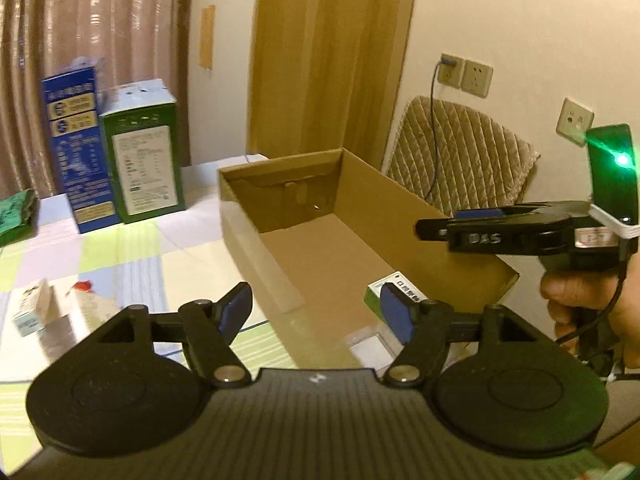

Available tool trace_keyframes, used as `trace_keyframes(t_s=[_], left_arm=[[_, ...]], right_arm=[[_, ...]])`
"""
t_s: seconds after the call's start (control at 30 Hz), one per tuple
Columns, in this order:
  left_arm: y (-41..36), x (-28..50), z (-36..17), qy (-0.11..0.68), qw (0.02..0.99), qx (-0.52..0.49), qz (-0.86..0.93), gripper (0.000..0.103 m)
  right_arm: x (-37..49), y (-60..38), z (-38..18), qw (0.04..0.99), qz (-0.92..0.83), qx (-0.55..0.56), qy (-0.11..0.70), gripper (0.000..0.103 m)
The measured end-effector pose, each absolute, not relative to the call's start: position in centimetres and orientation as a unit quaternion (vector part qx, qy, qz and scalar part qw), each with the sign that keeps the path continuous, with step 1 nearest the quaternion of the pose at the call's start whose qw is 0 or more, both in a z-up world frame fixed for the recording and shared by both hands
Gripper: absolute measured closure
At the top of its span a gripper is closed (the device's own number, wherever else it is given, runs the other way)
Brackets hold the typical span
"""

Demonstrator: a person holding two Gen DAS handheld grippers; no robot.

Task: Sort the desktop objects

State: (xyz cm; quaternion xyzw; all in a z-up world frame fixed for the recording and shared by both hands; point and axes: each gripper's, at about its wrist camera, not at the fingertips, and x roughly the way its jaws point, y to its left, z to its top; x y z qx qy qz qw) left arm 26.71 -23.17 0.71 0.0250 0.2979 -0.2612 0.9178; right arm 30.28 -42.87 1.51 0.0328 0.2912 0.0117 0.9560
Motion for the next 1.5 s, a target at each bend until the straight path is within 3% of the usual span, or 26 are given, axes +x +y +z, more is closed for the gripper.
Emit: trace_keyframes(t_s=[0.13,0.3,0.6,0.97,1.5], left_arm=[[-20.5,24.5,1.2,0.292,0.925,0.018,-0.241,0.032],[-16.8,21.5,1.4,0.29,0.933,0.014,-0.214,0.025],[-8.5,16.1,-0.2,0.317,0.937,0.003,-0.145,0.016],[-2.4,14.1,-2.1,0.338,0.937,-0.003,-0.09,0.012],[-3.2,20.4,-8.3,0.372,0.926,0.006,-0.068,0.01]], right_arm=[[26.9,-41.3,2.8,0.961,0.017,0.048,0.272,0.042],[21.9,-37.6,4.0,0.964,0.042,0.072,0.254,0.027],[16.2,-29.7,2.9,0.951,0.103,0.07,0.282,0.01],[15.5,-25.1,0.4,0.935,0.137,0.037,0.325,0.007],[19.5,-21.4,-5.8,0.914,0.178,-0.068,0.357,0.007]])
